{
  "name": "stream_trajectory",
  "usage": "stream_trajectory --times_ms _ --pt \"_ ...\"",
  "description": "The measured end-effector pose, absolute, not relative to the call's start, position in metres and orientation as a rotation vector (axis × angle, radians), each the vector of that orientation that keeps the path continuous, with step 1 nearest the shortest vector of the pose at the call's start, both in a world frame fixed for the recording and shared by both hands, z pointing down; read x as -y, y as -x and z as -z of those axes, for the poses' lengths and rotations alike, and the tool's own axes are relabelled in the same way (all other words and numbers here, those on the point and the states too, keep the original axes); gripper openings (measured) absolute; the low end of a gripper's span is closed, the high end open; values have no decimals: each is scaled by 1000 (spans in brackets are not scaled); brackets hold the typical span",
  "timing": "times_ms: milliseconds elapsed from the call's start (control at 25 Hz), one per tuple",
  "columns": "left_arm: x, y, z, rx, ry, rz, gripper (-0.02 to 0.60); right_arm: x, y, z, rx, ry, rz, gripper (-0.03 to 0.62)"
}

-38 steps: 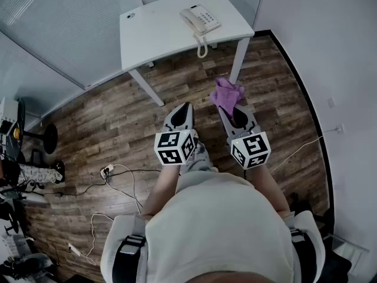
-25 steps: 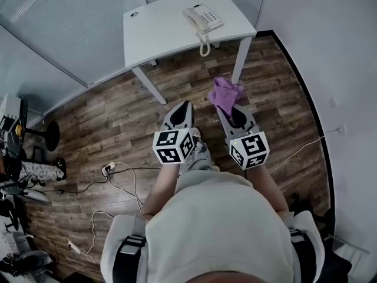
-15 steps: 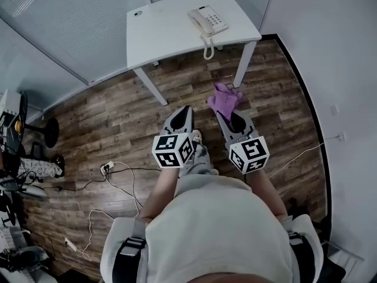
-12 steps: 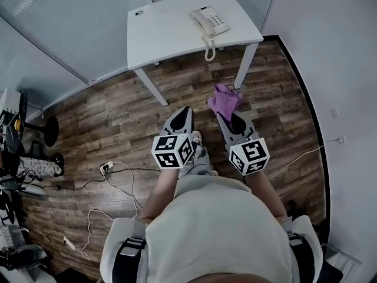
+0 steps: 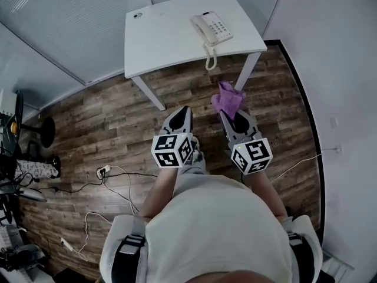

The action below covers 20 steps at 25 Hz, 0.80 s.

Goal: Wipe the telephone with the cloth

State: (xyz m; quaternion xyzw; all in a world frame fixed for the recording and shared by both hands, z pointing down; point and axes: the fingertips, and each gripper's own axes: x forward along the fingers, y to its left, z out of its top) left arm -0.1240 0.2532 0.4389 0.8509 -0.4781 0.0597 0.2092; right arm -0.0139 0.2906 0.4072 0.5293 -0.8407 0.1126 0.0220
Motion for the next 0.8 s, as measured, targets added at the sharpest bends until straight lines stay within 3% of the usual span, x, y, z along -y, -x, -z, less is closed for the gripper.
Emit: stream_trajectory --times_ms 800 --pt "-95 141 -427 1242 -2419 -171 21 -135 48 -389 2585 -1645 -295 89"
